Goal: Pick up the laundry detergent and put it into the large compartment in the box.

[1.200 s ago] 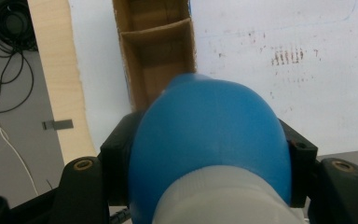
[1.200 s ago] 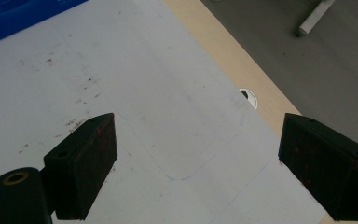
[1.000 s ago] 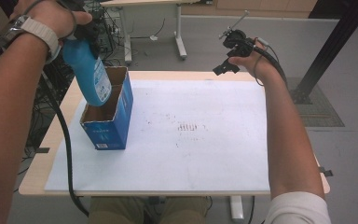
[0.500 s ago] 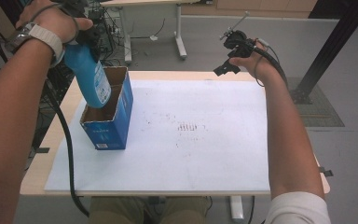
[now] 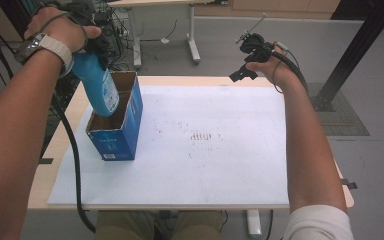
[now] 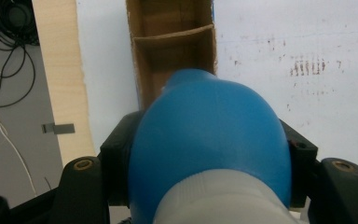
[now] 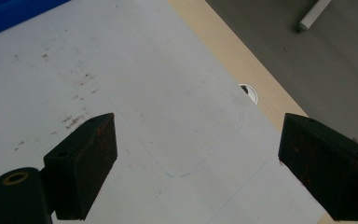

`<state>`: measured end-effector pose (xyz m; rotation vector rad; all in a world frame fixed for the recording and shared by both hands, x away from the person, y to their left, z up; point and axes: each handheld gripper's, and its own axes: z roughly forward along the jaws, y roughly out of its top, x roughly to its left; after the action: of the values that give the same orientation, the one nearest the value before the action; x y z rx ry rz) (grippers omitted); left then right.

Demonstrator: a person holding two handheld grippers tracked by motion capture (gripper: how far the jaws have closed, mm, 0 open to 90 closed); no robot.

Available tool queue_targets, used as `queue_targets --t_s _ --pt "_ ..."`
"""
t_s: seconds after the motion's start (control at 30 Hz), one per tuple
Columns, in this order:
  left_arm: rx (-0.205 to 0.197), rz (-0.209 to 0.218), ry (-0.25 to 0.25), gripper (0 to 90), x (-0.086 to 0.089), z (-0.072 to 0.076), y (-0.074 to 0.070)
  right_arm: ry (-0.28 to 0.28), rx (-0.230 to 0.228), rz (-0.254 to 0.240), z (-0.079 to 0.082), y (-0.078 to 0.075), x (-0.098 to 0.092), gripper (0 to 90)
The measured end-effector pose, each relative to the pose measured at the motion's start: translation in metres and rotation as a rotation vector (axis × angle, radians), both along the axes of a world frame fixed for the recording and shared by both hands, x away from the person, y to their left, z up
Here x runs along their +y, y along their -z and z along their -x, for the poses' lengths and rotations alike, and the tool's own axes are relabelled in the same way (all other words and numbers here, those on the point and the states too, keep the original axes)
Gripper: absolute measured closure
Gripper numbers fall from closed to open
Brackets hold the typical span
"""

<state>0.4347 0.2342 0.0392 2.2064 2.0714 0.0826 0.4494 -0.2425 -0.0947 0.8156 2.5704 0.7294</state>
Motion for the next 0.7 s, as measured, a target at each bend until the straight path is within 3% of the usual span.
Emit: queue_targets --t_s 0.7 --pt "0.004 -0.004 -0.006 37.9 0.003 -0.008 0.021 0.005 0.011 0.004 -0.002 0.006 -0.002 11.7"
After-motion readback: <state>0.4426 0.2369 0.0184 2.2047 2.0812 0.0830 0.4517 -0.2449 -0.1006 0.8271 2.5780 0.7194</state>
